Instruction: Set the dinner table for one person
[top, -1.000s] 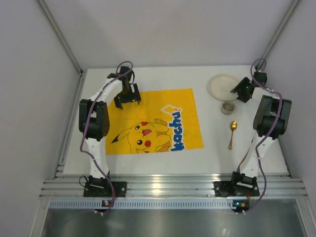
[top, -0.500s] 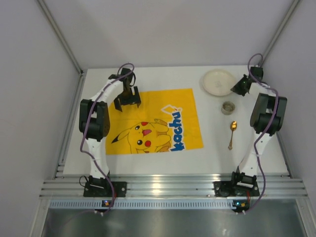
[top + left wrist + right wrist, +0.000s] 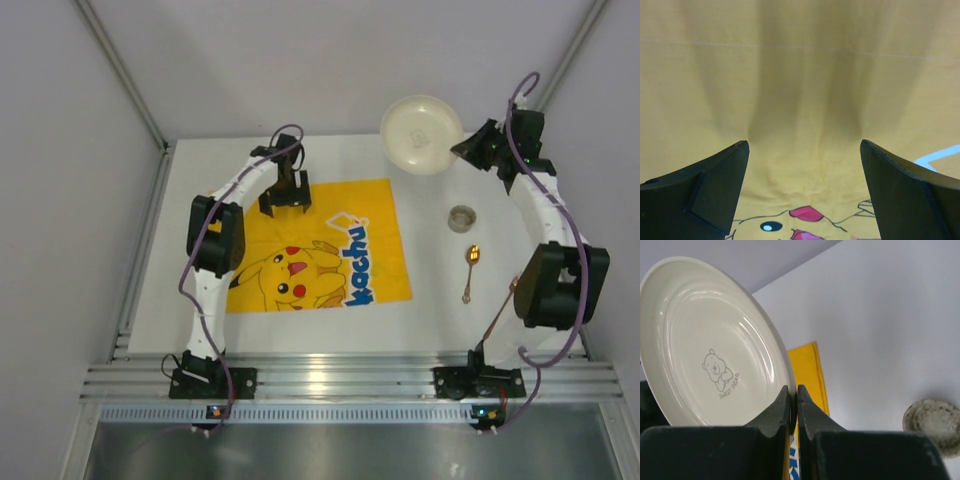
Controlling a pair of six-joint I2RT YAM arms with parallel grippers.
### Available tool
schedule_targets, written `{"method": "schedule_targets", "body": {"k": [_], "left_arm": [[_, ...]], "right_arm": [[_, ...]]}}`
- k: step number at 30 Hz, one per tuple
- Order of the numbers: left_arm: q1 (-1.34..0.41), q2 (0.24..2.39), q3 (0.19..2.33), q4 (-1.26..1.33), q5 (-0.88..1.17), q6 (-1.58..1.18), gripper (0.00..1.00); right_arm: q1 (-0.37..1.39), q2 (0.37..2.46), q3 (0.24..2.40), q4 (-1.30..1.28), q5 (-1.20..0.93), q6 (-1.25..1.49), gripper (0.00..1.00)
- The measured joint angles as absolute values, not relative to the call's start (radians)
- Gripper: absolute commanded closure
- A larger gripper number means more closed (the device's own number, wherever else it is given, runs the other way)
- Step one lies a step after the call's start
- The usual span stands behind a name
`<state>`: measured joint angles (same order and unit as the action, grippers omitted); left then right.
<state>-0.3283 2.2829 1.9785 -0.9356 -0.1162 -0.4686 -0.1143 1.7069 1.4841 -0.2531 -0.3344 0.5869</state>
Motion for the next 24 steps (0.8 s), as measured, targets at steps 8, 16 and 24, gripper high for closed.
{"method": "schedule_targets", "body": {"k": [8, 16, 24], "left_arm": [[-0.332, 2.374, 2.051, -0.935, -0.099, -0.477, 0.02], [-0.341, 2.383, 2.060, -0.930, -0.102, -0.490, 0.01], [-0.342, 2.388, 2.067, -0.907, -0.068, -0.559, 0.01]], "right_arm": [[-0.090, 1.536, 1.234, -0.330, -0.356, 0.543, 1.00], [-0.094, 1.454, 1.191, -0.402, -0.348, 0.516, 1.00], [-0.090, 1.365, 1.159, -0.408, -0.348, 0.505, 1.00]]}}
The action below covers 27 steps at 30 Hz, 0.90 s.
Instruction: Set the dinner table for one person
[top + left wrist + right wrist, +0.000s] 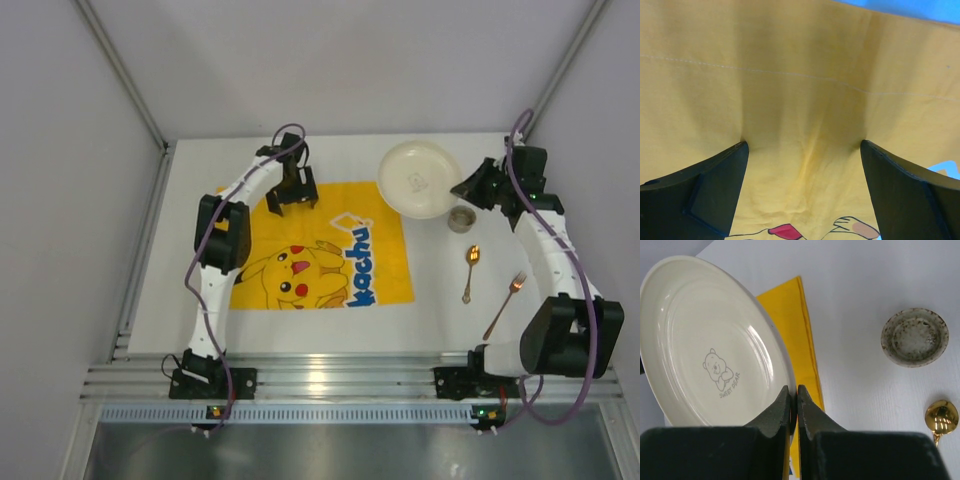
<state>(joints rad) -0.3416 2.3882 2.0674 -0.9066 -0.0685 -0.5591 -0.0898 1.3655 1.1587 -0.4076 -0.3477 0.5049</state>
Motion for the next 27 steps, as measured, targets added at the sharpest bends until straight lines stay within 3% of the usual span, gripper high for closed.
{"method": "schedule_targets", "body": {"k": [5, 14, 20, 27], "left_arm": [[-0.351, 2.440, 2.165, -0.906, -0.024, -0.607, 0.01], [-0.361, 2.425, 2.159, -0.886, -0.009, -0.637, 0.01], [-0.297, 2.325, 2.063, -0.913, -0.046, -0.636, 0.01], [-0.205, 2.141, 1.932, -0.948, -0.130, -0.621, 0.01]], "right_arm": [[-0.053, 1.355, 1.124, -0.424, -0.332, 0.490, 1.00], [0.271, 1.391, 1.120, -0.414, -0.312, 0.493, 1.00], [0.421, 1.565, 1.121, -0.370, -0.336, 0.513, 1.00], [0.458, 1.808, 1.182, -0.342, -0.350, 0.532, 1.00]]}}
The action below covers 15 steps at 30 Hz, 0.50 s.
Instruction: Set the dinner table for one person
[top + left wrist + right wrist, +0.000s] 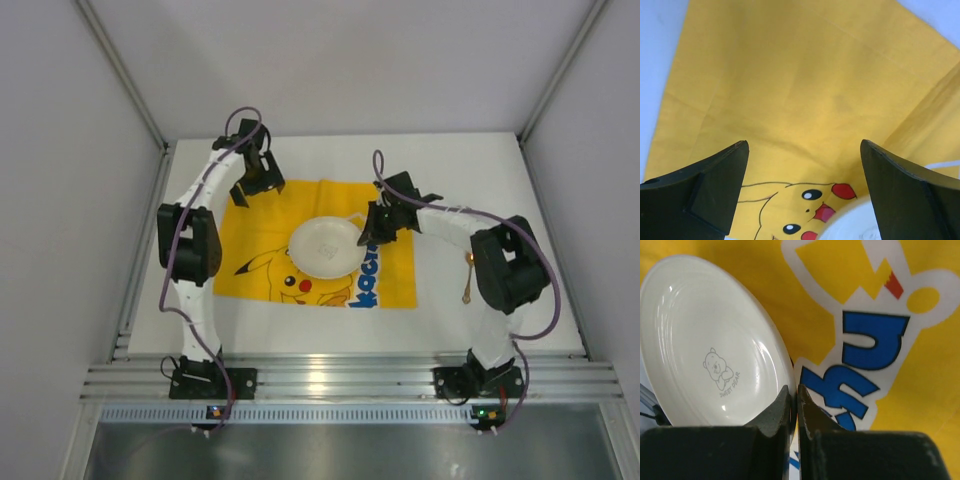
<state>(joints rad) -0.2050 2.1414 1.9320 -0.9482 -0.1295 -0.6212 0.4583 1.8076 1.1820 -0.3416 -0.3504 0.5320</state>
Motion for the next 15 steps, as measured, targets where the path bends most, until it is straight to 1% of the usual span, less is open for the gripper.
{"method": "schedule_targets", "body": {"k": [5, 10, 13, 14, 15], "left_arm": [[-0.212, 2.034, 1.831, -0.947, -0.159, -0.599, 0.01], [-0.216, 1.958, 1.625, -0.937, -0.170, -0.593, 0.02], [-0.215, 1.945, 1.520, -0.937, -0.170, -0.592, 0.02], [-0.215, 1.945, 1.504, -0.942, -0.170, -0.591, 0.02], [-0.215, 1.945, 1.494, -0.942, -0.171, -0.591, 0.02]], "right_arm": [[0.461, 1.938, 1.322, -0.310, -0.348, 0.537, 1.00], [0.481, 1.991, 1.407, -0.273, -0.315, 0.524, 1.00], [0.511, 2.000, 1.421, -0.280, -0.263, 0.498, 0.79], [0.523, 2.004, 1.422, -0.279, -0.249, 0.490, 0.62], [0.533, 2.009, 1.423, -0.280, -0.238, 0.486, 0.53]]}}
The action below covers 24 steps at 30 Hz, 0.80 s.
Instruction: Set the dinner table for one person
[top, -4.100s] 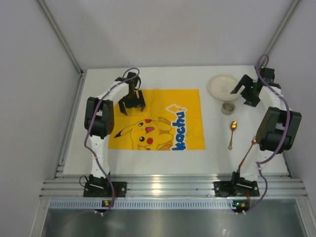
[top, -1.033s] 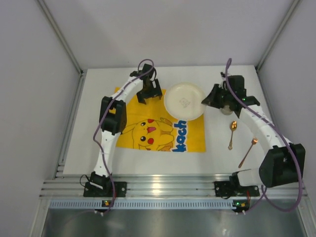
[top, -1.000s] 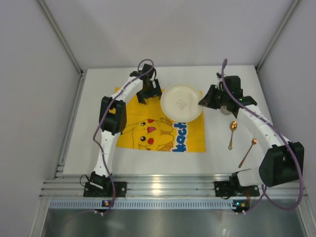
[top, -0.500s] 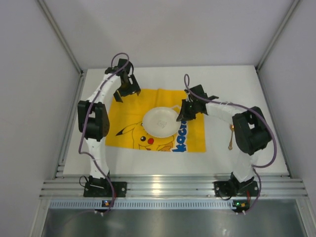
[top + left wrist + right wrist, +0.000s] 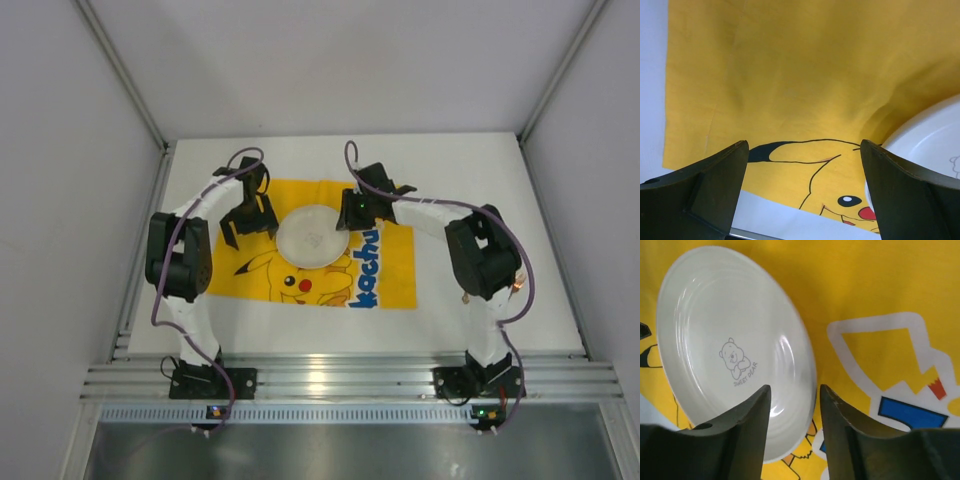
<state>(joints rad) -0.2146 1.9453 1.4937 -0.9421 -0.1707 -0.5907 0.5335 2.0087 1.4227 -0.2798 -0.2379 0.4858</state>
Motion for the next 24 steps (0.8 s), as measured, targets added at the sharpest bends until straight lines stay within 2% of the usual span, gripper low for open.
{"method": "schedule_targets", "body": {"k": [2, 5, 10, 15, 19, 24], "left_arm": [[-0.215, 1.943, 1.490, -0.941, -0.171, -0.587, 0.02], [-0.215, 1.925, 1.494, -0.939, -0.173, -0.581, 0.02], [-0.215, 1.919, 1.583, -0.965, -0.174, -0.577, 0.02], [-0.215, 1.917, 1.731, -0.982, -0.178, -0.573, 0.02], [-0.215, 1.904, 1.788, -0.988, -0.175, -0.574, 0.02], [-0.224, 1.851, 1.733, -0.988, -0.168, -0.574, 0.02]], "right_arm": [[0.553, 2.025, 1.423, -0.282, -0.221, 0.472, 0.41], [0.568, 2.049, 1.423, -0.290, -0.204, 0.456, 0.34], [0.561, 2.037, 1.437, -0.308, -0.177, 0.437, 0.27], [0.521, 1.924, 1.443, -0.369, -0.173, 0.420, 0.21], [0.392, 1.756, 1.443, -0.386, -0.187, 0.415, 0.19], [0.072, 1.579, 1.423, -0.374, -0.213, 0.423, 0.18]]}}
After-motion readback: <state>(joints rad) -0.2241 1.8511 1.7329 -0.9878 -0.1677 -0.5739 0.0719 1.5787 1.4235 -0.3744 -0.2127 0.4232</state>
